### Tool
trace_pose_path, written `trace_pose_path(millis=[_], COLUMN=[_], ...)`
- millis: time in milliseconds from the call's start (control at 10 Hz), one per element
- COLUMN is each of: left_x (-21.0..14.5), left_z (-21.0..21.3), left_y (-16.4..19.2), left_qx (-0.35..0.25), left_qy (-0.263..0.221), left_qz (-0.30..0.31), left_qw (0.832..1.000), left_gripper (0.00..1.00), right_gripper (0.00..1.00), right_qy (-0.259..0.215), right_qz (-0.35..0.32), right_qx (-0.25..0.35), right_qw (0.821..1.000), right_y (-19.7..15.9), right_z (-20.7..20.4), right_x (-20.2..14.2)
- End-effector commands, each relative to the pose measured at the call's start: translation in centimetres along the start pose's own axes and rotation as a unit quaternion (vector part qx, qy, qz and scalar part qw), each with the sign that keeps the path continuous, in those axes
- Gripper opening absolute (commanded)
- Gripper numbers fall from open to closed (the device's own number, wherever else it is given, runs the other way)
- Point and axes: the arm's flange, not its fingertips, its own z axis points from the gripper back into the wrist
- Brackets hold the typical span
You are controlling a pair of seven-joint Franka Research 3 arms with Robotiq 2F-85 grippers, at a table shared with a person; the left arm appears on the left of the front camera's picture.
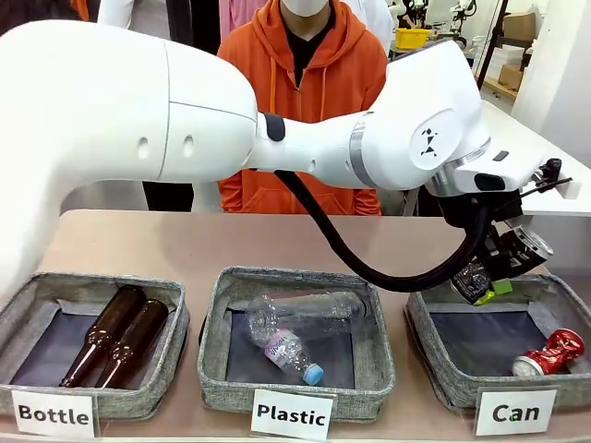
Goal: Sort the can waste into the basket.
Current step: Pick up the can waste from the table and place it in the right Fabric basket.
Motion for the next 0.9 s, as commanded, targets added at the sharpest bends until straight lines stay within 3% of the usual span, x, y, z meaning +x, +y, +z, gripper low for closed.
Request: trace_pose_path(millis=[0, 100, 800], left_x=[1.3, 1.3, 0.6], left_z=[0.5, 0.3, 1.6], left_y=[0.9, 0.9, 0.5], left_qx=[-0.028, -0.036, -0.030], left_qy=[-0.008, -0.013, -0.023], left_qz=[-0.006, -0.001, -0.002], left_qw=[1.000, 0.999, 0.999], left_gripper=[0.44, 1.00, 1.00], right_gripper=[1.00, 1.00, 1.00], right_qy=[-0.001, -0.001, -0.001], right_qz=[0.000, 0.000, 0.000], right_qx=[0.004, 0.004, 0.004], right_qw=[1.000, 1.000, 1.000], right_y=[0.1, 0.1, 0.1], right_z=[0.3, 0.3, 0.3], right_x=[-0.4, -0.4, -0.4])
